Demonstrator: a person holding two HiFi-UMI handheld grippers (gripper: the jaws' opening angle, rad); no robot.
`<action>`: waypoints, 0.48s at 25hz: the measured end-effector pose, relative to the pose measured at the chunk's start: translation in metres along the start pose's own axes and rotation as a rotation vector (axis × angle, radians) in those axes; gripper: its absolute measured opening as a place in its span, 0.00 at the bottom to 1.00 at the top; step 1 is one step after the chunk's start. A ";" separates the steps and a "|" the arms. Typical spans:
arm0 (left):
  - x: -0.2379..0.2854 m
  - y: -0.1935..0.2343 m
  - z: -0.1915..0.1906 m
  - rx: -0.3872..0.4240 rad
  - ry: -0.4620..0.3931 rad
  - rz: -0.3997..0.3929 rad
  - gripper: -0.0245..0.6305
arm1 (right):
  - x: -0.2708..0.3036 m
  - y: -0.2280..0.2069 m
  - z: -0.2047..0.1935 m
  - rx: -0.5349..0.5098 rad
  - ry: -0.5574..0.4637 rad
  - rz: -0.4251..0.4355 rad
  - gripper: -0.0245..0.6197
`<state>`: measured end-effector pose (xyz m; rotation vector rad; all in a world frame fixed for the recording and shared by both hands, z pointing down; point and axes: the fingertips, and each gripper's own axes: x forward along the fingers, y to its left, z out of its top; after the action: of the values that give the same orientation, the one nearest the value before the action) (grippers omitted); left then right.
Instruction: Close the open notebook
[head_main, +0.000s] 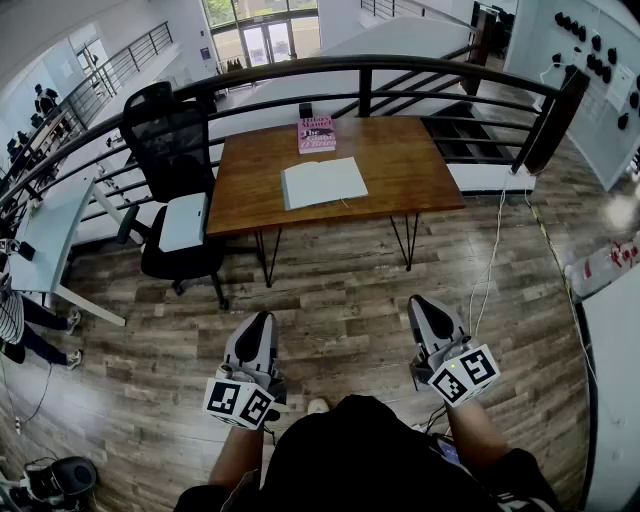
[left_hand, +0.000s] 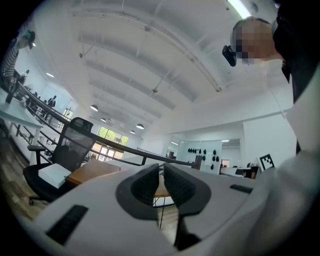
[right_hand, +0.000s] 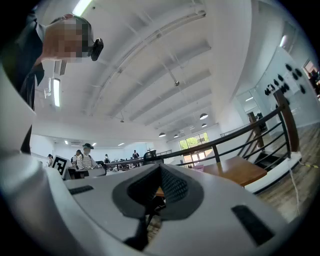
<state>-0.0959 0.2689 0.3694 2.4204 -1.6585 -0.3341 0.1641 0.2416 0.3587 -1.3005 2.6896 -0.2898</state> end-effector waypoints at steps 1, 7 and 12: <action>-0.001 -0.001 -0.001 0.002 0.002 -0.001 0.09 | -0.001 -0.001 -0.002 0.000 0.001 -0.003 0.03; -0.005 -0.003 -0.004 0.000 0.006 -0.002 0.09 | -0.007 -0.002 -0.006 0.005 0.002 -0.017 0.03; -0.008 -0.006 -0.002 -0.010 -0.001 -0.012 0.09 | -0.006 0.001 -0.007 0.002 0.011 -0.005 0.03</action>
<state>-0.0929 0.2780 0.3700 2.4248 -1.6393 -0.3451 0.1656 0.2477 0.3650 -1.3093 2.6944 -0.3008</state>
